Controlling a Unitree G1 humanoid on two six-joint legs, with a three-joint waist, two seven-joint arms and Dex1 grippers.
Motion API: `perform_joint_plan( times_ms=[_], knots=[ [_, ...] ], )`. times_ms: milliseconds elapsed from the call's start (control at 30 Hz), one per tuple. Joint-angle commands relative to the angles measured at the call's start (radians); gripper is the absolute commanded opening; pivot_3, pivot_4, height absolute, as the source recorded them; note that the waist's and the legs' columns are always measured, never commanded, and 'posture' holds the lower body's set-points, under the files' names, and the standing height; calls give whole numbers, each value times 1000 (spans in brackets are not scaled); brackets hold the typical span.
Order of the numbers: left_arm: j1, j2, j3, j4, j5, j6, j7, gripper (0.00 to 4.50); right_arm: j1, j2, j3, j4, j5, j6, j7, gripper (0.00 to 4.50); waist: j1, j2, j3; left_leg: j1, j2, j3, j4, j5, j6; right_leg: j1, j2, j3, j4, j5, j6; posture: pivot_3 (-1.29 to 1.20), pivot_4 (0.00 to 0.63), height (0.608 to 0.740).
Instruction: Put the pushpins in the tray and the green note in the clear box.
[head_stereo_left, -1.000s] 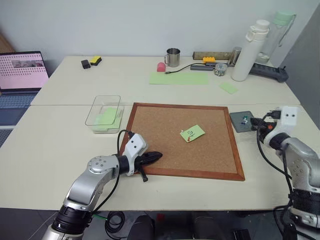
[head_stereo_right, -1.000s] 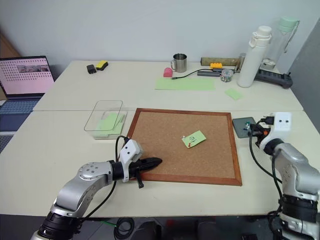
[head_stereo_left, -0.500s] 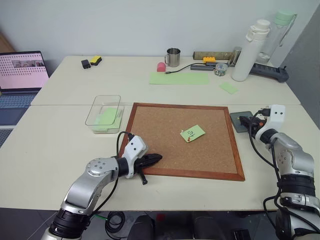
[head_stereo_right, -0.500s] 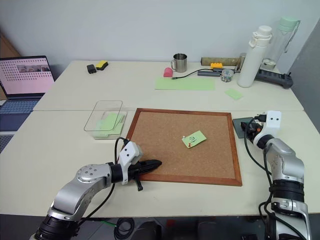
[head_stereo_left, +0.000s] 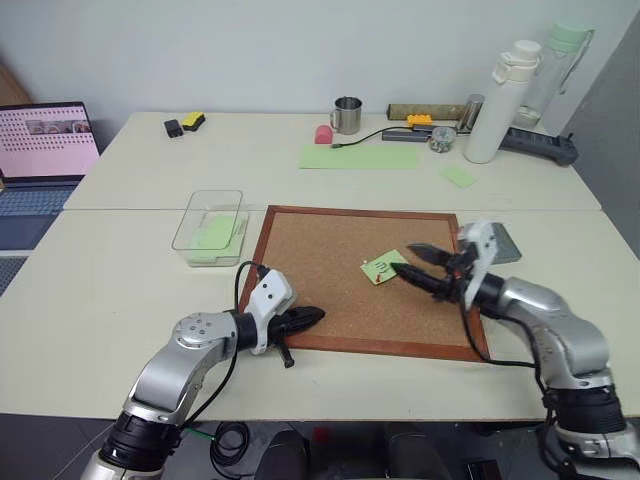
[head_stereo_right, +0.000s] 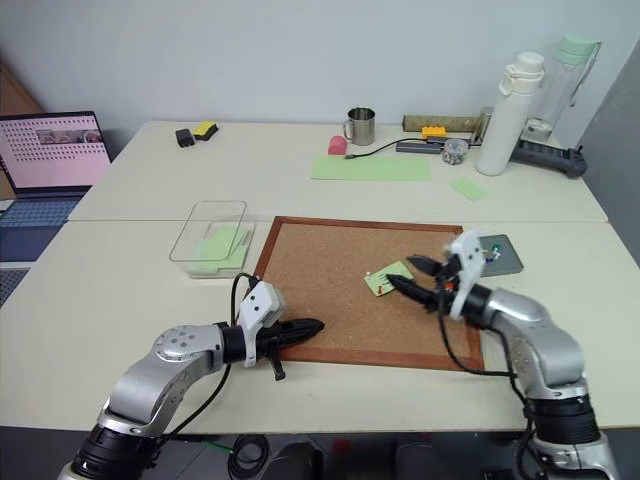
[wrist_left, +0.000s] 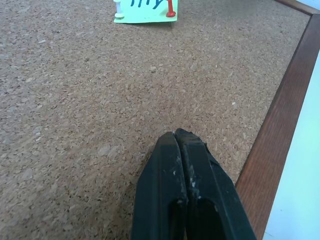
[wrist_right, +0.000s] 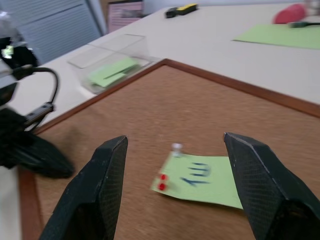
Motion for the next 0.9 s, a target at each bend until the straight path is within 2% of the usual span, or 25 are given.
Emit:
perform_joint_plan(
  times_ms=[33, 367, 467, 800, 867, 900],
  knots=[
    [14, 16, -14, 18, 12, 11, 1, 0, -33, 29, 39, 30, -53, -28, -35, 3180, 1, 0, 0, 0, 0, 0, 0, 0, 0, 0, 0, 0, 0, 0, 0, 0, 150, 740],
    [41, 30, -2, -27, 8, 24, 21, 0, -80, 71, 74, 156, -146, -44, -78, 3180, -1, 0, 0, 0, 0, 0, 0, 0, 0, -1, 0, 0, 0, 0, 0, 0, 150, 740],
    [46, 33, 1, -39, 4, 30, 28, 0, -85, 78, 88, 163, -147, -30, -67, 2809, -1, 0, 0, 0, 0, 0, -1, 0, 0, -1, 0, 0, 0, 0, 0, 0, 150, 740],
    [41, 33, 8, -48, -4, 42, 41, 0, -87, 80, 111, 161, -142, -18, -31, 429, -2, 0, 0, 0, 0, 0, -1, 0, 0, -1, 0, 0, 0, 0, 0, 0, 150, 740],
    [41, 34, 8, -50, -6, 44, 43, 0, -88, 79, 108, 163, -144, -18, -30, 69, -2, 0, 0, 0, 0, 0, -1, 0, 0, -1, 0, 0, 0, 0, 0, 0, 150, 740],
    [40, 34, 7, -50, -6, 45, 44, 0, -89, 78, 106, 166, -144, -19, -28, 26, -2, 0, 0, 0, 0, 0, -1, 0, 0, -1, 0, 0, 0, 0, 0, 0, 150, 740]
  ],
)
